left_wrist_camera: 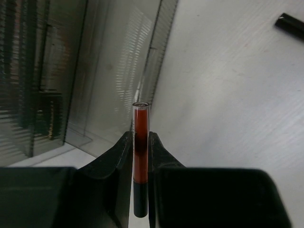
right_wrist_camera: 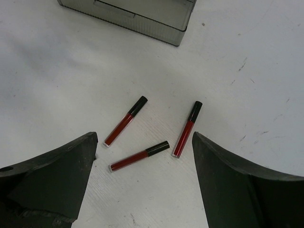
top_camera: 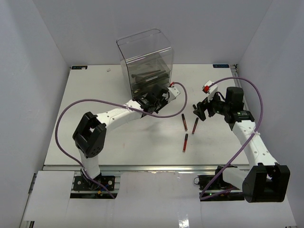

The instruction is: Organize the makeup

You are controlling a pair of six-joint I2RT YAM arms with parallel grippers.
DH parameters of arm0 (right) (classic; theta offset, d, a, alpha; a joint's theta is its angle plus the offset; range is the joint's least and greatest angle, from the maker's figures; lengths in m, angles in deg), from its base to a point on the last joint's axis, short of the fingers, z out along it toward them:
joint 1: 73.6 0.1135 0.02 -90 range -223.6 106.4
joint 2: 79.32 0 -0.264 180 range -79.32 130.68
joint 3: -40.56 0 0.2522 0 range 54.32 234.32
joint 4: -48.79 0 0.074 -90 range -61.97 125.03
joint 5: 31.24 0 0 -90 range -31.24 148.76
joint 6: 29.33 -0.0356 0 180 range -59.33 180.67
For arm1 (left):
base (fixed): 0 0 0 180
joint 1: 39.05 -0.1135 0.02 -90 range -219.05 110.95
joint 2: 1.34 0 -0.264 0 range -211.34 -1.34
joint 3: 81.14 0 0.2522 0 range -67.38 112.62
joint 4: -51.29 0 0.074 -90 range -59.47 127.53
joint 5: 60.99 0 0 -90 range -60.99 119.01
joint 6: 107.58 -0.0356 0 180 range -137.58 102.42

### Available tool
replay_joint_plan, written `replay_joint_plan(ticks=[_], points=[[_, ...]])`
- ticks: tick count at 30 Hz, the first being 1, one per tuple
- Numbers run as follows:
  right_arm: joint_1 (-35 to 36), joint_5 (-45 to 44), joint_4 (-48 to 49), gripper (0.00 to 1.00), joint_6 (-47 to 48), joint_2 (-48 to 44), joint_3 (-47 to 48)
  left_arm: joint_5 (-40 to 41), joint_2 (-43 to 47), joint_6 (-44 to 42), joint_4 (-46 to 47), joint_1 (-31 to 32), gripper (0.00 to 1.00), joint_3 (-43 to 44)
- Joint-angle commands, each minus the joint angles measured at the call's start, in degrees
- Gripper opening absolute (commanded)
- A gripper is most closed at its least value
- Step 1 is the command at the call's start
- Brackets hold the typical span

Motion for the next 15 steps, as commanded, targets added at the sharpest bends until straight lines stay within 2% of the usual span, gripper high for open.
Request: replay_joint_plan(ticks=[1, 5, 7, 11, 14, 15], points=[[-1.3, 2.7, 2.0, 0.87, 1.1, -1.1, -0.9, -4.7, -3.1, -8.7, 1.8, -4.2, 0.01, 5.2], [-2.1, 3.4, 2.1, 0.87, 1.0, -1.0, -1.2, -6.1, -5.9, -11.1, 4.0, -6.2, 0.04, 7.3], [-2.3, 3.4, 2.0, 0.87, 1.1, -0.9, -1.2, -5.8, -7.3, -12.2, 4.4, -6.5, 0.12, 7.9], [-2.7, 3.5, 2.0, 0.87, 1.2, -0.4, -1.3, -4.8, -9.0, -12.4, 5.7, -7.2, 0.44, 8.4], [-2.7, 3.3, 1.8, 0.86, 1.5, 0.4, -1.4, -4.1, -8.7, -11.8, 6.9, -7.2, 0.58, 7.8], [-2.7, 3.2, 1.7, 0.86, 1.6, 0.6, -1.4, -4.2, -8.6, -11.7, 7.0, -7.3, 0.6, 7.7]])
